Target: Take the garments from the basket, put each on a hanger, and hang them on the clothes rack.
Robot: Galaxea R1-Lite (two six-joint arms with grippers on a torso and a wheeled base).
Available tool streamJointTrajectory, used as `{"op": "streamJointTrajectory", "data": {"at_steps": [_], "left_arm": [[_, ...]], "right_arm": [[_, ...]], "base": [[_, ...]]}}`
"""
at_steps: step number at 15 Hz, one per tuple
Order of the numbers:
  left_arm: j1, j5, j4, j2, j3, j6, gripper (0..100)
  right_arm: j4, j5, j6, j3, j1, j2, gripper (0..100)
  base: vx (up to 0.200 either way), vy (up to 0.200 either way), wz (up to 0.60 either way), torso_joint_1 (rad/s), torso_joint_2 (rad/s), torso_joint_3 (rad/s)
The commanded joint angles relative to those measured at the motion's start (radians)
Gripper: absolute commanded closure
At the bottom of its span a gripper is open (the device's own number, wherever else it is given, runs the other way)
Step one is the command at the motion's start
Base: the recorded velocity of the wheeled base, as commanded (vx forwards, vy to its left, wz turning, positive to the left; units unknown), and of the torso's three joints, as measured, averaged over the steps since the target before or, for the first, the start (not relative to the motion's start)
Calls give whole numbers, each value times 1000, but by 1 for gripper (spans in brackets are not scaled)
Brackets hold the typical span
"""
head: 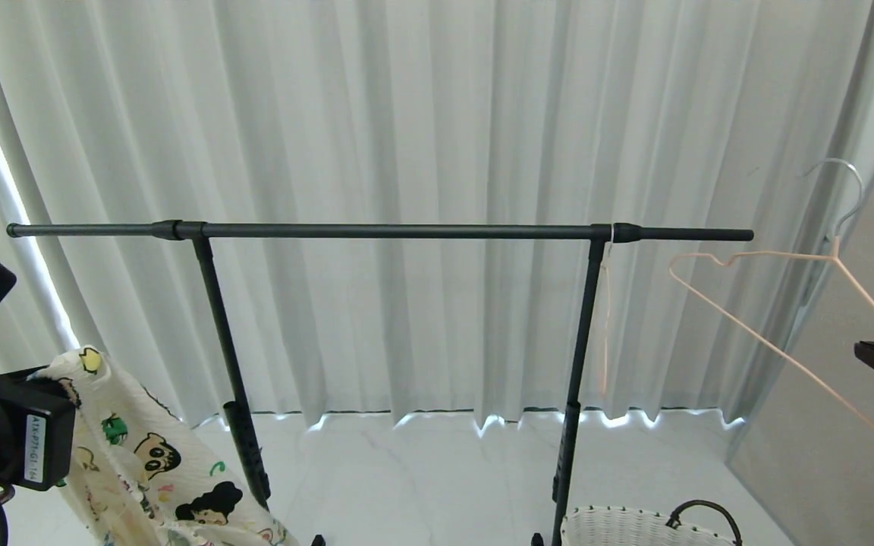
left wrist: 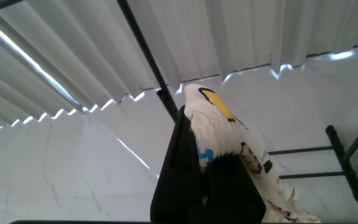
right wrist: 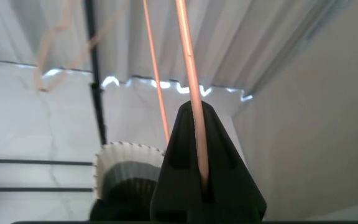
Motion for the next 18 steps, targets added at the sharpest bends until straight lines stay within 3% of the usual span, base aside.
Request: {"op": "streamJointTrajectory", "data": {"at_steps": [1,7,11,13,15,18], "left_arm": [[1,0,1,-1,0,0,100],[1,0,1,-1,-2,0,100],[-1,-1,-1,-5,3,-2,100],[-16,-4,-1,-19,21,-3,100],[-62,-8,-30,-25,40,-9,100],[-107,-8,-35,28,21,-9,100]], "right_arm": [[-3,1,2,0,26,-36,100],[-6,96,1,-6,74,-57,100],[-6,116,2,-5,173,-41,100],[-11,124,22,-5,239,-28,100],[-55,139,89,-2,378,8,100],[-72,139,97,1,506,85,100]], "base": [[0,200,0,-2,2,2],[0,200,0,1,4,3],[0,200,0,4,4,1],[0,0,0,0,0,0],[0,0,0,0,0,0],[0,0,0,0,0,0]]}}
